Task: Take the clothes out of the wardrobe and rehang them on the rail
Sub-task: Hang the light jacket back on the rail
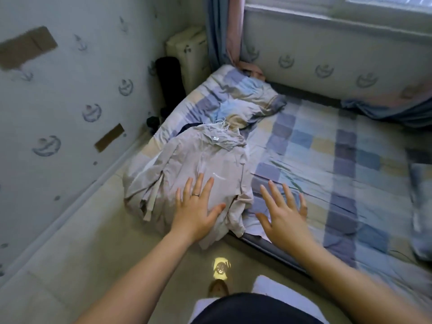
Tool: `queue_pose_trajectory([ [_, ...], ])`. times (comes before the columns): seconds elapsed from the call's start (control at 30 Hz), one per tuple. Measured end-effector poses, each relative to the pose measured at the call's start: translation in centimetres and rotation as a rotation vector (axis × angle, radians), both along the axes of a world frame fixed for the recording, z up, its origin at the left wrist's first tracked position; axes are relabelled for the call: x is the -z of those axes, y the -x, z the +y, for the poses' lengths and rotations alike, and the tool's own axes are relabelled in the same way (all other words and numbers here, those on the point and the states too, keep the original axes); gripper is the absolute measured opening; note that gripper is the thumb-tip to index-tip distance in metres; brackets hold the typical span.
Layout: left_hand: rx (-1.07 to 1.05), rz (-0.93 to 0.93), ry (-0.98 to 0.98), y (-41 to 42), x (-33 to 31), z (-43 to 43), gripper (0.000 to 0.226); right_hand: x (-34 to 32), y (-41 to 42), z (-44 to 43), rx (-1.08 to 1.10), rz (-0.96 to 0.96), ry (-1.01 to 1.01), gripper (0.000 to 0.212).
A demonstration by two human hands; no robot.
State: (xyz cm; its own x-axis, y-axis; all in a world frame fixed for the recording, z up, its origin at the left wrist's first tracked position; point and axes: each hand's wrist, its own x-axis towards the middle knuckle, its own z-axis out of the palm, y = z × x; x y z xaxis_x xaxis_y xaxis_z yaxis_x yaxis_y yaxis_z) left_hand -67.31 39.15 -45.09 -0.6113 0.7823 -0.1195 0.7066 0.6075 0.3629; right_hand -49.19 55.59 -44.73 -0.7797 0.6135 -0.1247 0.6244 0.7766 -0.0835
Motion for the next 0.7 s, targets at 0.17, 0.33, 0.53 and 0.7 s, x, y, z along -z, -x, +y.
queue_pose_trajectory([
  [0.17,0.028,-0.089,0.084,3.7,1.5,2.7,0.073,1.6,1.8,2.0,0.073,-0.087,0.043,0.077],
  [0.33,0.052,-0.124,0.191,8.7,3.1,5.9,0.075,3.4,5.8,4.8,0.084,-0.106,0.075,0.077],
  [0.53,0.022,-0.137,0.275,15.3,4.4,11.9,0.075,5.6,12.2,10.8,0.119,-0.144,0.176,0.066],
  [0.7,0.006,-0.132,0.325,20.2,5.8,16.7,0.073,7.4,17.8,16.8,0.117,-0.147,0.24,0.066],
])
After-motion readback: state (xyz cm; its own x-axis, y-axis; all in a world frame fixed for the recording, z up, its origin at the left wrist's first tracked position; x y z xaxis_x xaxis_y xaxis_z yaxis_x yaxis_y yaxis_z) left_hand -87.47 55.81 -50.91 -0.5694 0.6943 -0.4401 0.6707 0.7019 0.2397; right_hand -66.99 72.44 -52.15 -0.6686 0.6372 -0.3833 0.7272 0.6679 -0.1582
